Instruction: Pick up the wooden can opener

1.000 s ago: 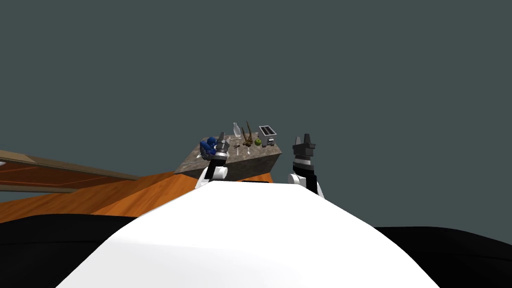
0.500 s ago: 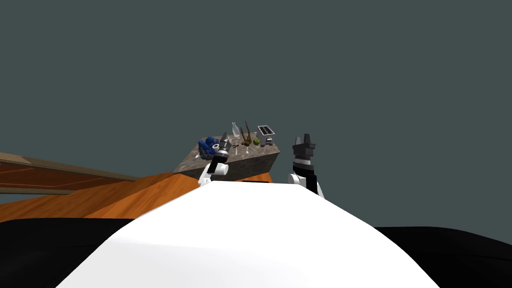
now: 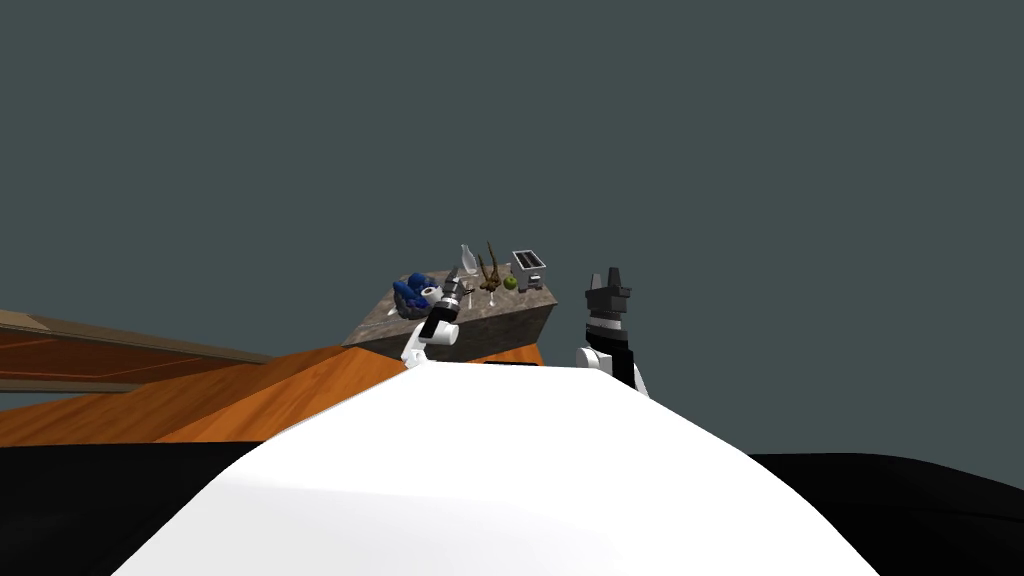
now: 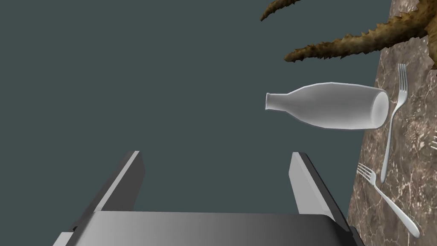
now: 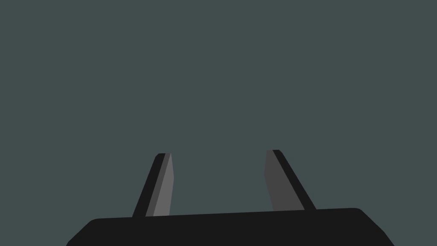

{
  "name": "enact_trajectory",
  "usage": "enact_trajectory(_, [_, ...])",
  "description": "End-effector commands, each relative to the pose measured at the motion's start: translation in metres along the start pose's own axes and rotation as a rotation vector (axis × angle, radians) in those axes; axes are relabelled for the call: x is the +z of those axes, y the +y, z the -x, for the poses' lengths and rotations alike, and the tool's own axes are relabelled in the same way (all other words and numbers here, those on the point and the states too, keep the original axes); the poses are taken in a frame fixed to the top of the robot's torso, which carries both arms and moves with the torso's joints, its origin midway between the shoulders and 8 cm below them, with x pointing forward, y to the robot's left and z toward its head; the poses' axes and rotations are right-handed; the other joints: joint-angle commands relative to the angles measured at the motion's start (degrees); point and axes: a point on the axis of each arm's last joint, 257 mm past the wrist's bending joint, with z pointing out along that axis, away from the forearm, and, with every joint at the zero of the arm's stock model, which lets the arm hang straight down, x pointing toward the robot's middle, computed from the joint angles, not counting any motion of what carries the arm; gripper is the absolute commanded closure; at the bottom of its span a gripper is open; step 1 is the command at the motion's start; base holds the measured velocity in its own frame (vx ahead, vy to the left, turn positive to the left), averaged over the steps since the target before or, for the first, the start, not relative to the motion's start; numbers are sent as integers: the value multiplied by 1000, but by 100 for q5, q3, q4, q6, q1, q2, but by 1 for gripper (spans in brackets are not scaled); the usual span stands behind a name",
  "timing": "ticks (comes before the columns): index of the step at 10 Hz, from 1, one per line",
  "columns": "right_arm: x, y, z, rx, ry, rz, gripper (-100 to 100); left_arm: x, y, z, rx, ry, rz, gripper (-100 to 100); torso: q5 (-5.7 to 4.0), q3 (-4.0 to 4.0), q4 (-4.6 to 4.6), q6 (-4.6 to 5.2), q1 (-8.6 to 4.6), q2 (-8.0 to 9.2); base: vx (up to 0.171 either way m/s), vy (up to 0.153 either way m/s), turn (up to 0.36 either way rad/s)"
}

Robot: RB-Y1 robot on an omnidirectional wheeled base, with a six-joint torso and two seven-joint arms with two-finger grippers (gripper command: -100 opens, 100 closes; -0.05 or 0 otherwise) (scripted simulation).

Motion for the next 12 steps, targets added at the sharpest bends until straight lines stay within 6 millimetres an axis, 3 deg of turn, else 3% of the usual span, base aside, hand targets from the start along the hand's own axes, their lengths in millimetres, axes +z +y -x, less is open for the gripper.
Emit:
enact_trajectory(1, [0,0,0,0,0,0,0,10,13,-2,-29,1,45,-100,0,0,0,0,0,0,-21,-32,-24])
enact_trajectory(12, [0,0,0,0,0,0,0,43,80,-9,-160,-9,299,-100,1,-1,0,0,5,-1,-15,-23,-19])
